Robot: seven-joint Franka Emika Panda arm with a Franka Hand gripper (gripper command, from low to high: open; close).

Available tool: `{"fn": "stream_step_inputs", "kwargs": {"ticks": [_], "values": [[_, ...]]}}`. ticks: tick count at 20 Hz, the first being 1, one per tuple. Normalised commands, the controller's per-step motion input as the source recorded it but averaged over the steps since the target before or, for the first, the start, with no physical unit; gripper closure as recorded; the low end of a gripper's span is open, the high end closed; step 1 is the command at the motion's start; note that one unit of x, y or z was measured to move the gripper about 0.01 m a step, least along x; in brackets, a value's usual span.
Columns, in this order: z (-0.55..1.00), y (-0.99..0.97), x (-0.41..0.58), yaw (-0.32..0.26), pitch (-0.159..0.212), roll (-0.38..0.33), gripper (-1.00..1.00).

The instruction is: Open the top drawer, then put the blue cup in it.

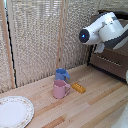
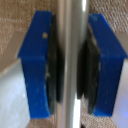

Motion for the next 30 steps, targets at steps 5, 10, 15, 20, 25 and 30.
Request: {"fn": "stream_step_inputs", "kwargs": {"ticks": [5, 10, 15, 20, 25, 30], "values": [[-0.02, 0.9, 0.286, -0.006, 0.024, -0.005, 1.0], [-0.04, 0.23, 0.006, -0.001, 0.023, -0.015, -1.0], [0.19, 0.2, 0.017, 0.006, 0.0, 0.048, -1.0], [0.33, 0.36, 0.019, 0.05, 0.0, 0.284, -1.0], [0.21, 0.44, 0.024, 0.033, 0.0, 0.317, -1.0], [0.22, 0.55, 0.287, -0.018, 0.0, 0.3, -1.0]]}}
